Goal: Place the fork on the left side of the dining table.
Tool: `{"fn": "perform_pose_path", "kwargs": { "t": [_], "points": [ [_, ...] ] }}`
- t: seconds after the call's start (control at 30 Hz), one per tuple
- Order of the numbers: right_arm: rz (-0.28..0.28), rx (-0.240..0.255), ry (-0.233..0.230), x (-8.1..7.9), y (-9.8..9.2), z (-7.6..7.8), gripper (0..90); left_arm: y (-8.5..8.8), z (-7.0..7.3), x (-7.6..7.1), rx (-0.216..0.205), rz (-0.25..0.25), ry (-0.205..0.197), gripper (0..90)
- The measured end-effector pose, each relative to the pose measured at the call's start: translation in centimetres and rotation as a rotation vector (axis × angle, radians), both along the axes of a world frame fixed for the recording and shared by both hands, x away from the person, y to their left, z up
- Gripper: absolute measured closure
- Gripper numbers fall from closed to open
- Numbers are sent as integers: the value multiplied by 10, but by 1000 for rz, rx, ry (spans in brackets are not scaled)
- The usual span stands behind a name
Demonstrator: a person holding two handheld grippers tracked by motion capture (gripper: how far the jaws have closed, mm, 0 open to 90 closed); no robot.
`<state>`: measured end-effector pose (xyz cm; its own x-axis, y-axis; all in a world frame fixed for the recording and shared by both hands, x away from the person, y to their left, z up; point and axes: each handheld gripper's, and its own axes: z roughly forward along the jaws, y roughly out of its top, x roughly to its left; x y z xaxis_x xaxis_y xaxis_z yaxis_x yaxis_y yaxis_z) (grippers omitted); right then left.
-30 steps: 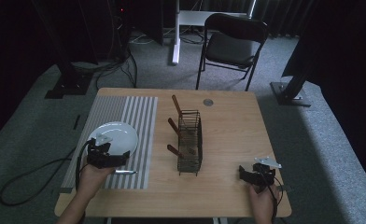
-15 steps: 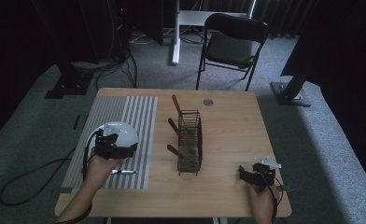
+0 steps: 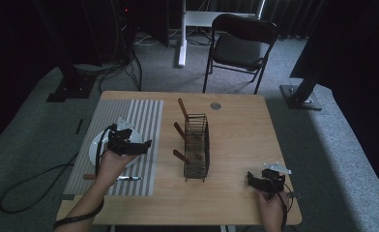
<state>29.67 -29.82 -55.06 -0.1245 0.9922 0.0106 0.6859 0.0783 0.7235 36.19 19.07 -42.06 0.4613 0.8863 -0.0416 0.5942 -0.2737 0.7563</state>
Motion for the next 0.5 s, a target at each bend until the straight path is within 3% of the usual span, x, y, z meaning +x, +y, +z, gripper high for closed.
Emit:
{"fn": "perform_pose_path", "kwargs": {
  "t": [0.33, 0.43, 0.5],
  "points": [
    [0, 1, 1, 0, 0, 0, 130, -16, 11, 14, -3, -23, -10, 36],
    [0, 1, 1, 0, 0, 0, 130, -21, 14, 20, -24, -13, -5, 36],
    [0, 0, 1, 0, 0, 0, 130, -24, 15, 23, 2, -19, -11, 36]
  ]
}}
